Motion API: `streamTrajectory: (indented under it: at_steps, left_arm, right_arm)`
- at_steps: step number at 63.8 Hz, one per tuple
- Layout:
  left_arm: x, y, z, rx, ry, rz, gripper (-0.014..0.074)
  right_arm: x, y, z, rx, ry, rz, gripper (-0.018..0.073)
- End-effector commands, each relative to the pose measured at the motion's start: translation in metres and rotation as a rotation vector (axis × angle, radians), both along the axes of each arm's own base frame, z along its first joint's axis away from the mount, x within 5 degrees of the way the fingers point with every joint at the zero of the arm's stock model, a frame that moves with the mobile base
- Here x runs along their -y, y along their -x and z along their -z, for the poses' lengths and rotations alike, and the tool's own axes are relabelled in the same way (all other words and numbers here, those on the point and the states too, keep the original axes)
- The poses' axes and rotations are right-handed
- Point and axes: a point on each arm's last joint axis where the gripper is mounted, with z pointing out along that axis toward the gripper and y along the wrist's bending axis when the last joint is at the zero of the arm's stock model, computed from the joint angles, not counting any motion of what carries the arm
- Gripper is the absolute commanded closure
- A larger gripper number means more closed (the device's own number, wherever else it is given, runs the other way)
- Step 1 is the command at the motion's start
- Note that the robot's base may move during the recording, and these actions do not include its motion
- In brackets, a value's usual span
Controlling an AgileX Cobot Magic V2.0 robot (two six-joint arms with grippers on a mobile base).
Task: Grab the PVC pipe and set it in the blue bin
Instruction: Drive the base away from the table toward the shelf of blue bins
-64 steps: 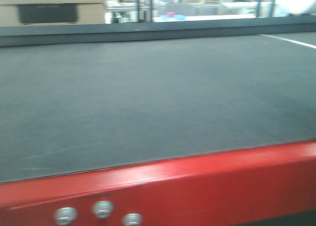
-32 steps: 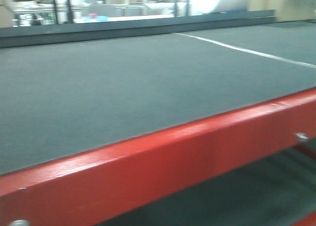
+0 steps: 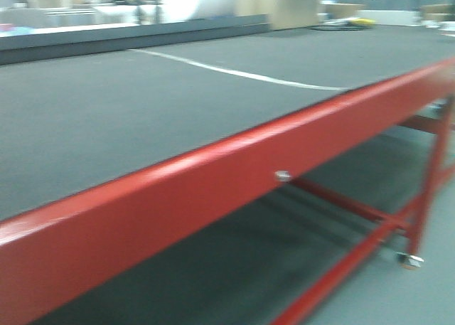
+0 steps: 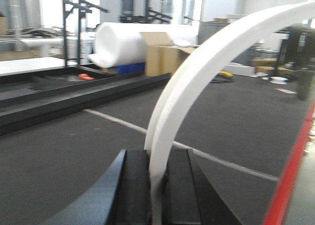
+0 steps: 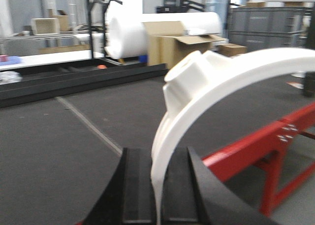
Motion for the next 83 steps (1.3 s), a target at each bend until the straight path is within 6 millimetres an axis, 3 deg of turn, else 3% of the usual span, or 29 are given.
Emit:
streamTrajectory:
  at_steps: [1,83]
  left_arm:
    - [-0.0004,0.0021,-0.0046,0.036,0.006,0.000,0.0689]
    - [-0.0004,0.0021,-0.0046,0.036,0.006,0.000,0.0689]
  right_arm:
    - [0.0004,0.0015,-0.0033,0.037,0.013,0.005,0.0727]
    - [0.0004,0.0015,-0.0033,0.037,0.013,0.005,0.0727]
